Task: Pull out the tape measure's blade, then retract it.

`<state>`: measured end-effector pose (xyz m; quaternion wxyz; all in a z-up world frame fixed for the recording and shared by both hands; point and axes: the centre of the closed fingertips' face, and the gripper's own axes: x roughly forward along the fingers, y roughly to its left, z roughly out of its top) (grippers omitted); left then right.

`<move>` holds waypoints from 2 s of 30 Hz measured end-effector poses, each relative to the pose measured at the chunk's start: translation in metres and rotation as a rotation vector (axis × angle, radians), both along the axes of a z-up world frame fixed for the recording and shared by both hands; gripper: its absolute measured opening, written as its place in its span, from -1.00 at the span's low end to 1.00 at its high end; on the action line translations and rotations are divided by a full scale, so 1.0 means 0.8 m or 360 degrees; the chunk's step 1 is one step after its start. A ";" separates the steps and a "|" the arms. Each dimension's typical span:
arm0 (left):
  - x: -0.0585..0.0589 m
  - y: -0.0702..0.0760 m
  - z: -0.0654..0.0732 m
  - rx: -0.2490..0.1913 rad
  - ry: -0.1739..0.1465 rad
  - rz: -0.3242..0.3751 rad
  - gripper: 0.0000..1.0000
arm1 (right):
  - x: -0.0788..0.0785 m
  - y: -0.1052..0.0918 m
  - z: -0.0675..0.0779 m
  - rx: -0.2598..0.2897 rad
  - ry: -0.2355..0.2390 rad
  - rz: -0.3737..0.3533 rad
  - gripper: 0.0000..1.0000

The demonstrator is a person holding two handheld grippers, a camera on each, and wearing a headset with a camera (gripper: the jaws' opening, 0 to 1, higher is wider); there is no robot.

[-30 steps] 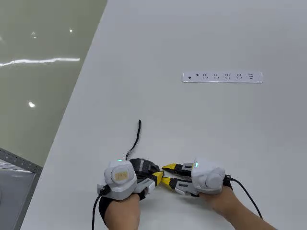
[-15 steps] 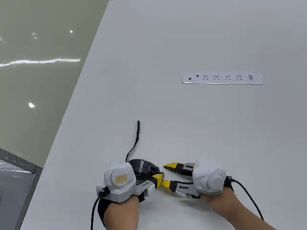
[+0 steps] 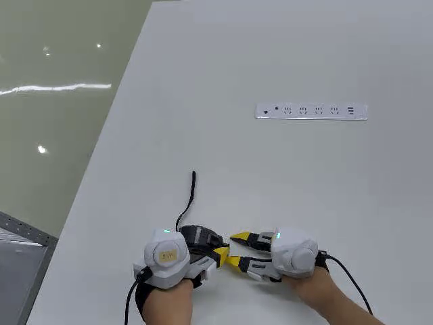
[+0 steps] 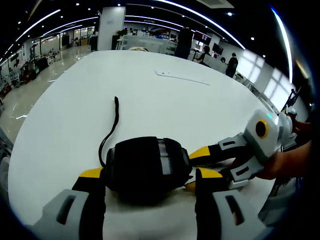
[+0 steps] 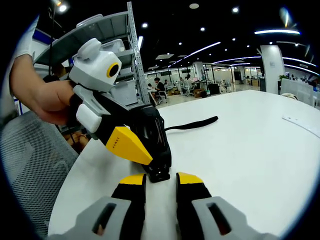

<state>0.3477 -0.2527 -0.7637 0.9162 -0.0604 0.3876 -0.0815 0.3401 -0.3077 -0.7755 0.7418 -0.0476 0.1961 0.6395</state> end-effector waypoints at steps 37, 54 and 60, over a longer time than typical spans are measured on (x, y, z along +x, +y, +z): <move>-0.012 0.000 0.021 -0.0095 -0.0153 -0.0351 0.40 | 0.010 -0.044 0.026 0.0096 0.0163 -0.0329 -0.23; -0.036 0.009 0.029 -0.0105 -0.0190 -0.0428 0.42 | 0.000 -0.096 0.040 0.0019 0.0101 -0.0392 -0.15; -0.044 0.016 0.032 -0.0114 -0.0220 -0.0440 0.43 | -0.008 -0.111 0.045 0.0010 0.0091 -0.0437 -0.12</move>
